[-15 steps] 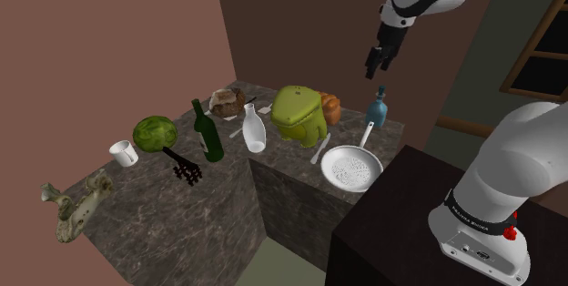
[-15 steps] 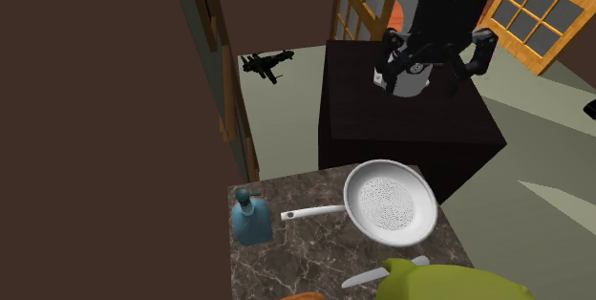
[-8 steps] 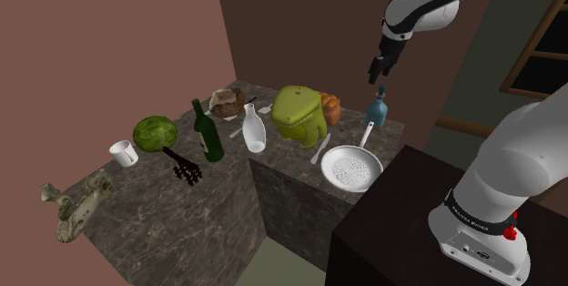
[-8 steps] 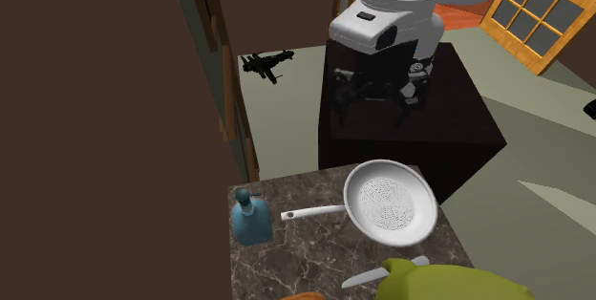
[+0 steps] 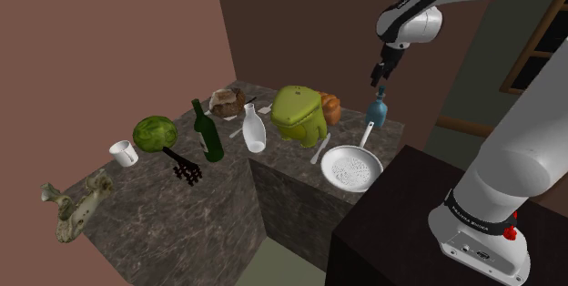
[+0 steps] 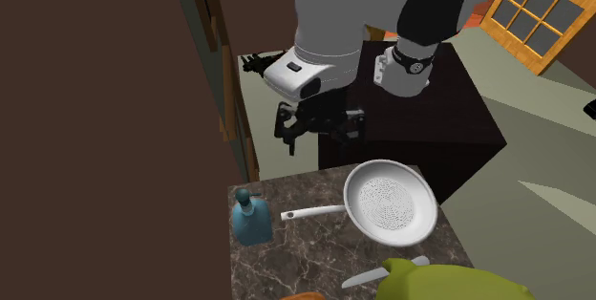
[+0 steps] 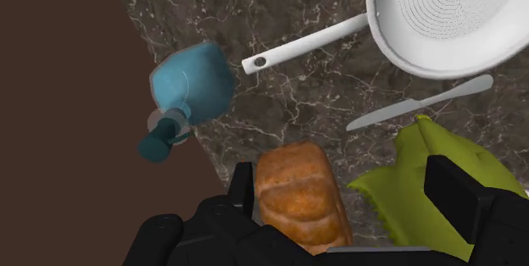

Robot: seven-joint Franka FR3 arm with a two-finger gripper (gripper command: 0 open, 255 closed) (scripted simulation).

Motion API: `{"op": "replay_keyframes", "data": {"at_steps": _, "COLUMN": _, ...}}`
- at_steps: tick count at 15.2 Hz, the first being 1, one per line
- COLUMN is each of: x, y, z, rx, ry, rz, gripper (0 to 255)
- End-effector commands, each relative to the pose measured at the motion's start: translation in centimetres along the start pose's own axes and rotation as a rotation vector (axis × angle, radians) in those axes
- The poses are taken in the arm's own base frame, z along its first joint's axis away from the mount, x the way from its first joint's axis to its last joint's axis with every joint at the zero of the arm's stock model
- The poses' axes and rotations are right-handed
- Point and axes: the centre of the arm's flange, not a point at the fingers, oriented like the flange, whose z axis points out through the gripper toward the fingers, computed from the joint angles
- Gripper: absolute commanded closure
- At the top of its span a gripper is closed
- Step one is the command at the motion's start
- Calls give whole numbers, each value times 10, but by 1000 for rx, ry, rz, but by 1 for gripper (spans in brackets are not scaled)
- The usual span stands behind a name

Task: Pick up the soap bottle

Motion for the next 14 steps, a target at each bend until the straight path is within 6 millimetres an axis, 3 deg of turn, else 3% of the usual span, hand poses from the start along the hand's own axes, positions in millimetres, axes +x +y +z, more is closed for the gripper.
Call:
{"op": "replay_keyframes", "data": {"at_steps": 1, "x": 1, "y": 19, "z": 16, "rx": -8, "ry": 6, "rz": -1, "gripper": 0}}
{"op": "replay_keyframes", "data": {"at_steps": 12, "x": 22, "y": 131, "z": 99, "rx": -41, "ry": 32, "rz": -4, "gripper": 0}}
{"op": "replay_keyframes", "data": {"at_steps": 14, "x": 21, "y": 132, "z": 105, "rx": -41, "ry": 32, "rz": -4, "gripper": 0}}
